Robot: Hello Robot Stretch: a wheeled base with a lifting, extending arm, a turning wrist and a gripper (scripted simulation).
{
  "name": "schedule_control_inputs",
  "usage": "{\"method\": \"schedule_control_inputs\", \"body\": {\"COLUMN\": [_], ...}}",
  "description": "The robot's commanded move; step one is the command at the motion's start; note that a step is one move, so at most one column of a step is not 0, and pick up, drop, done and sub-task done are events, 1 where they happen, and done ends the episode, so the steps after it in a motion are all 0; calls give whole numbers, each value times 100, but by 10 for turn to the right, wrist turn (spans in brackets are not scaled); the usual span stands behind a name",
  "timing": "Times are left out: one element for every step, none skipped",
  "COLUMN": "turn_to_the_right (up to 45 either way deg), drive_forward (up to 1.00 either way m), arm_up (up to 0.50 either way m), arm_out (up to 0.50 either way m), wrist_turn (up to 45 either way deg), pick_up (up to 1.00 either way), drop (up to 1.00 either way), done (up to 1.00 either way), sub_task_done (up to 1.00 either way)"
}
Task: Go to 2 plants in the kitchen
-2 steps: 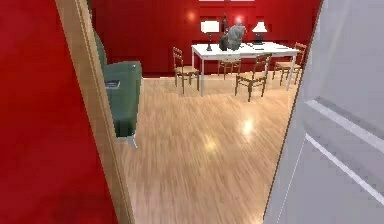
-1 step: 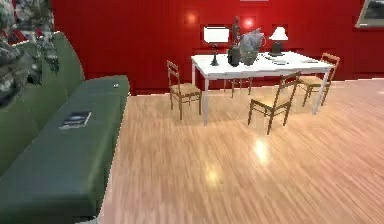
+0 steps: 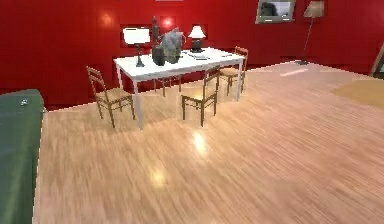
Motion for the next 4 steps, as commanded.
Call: {"method": "schedule_control_inputs", "body": {"turn_to_the_right": [0,450,120,0], "drive_forward": [55,0,0,100], "arm_up": [0,0,0,0], "arm_out": [0,0,0,0], "wrist_turn": [0,0,0,0], "pick_up": [0,0,0,0], "drop": [0,0,0,0], "done": [0,0,0,0], "sub_task_done": [0,0,0,0]}}
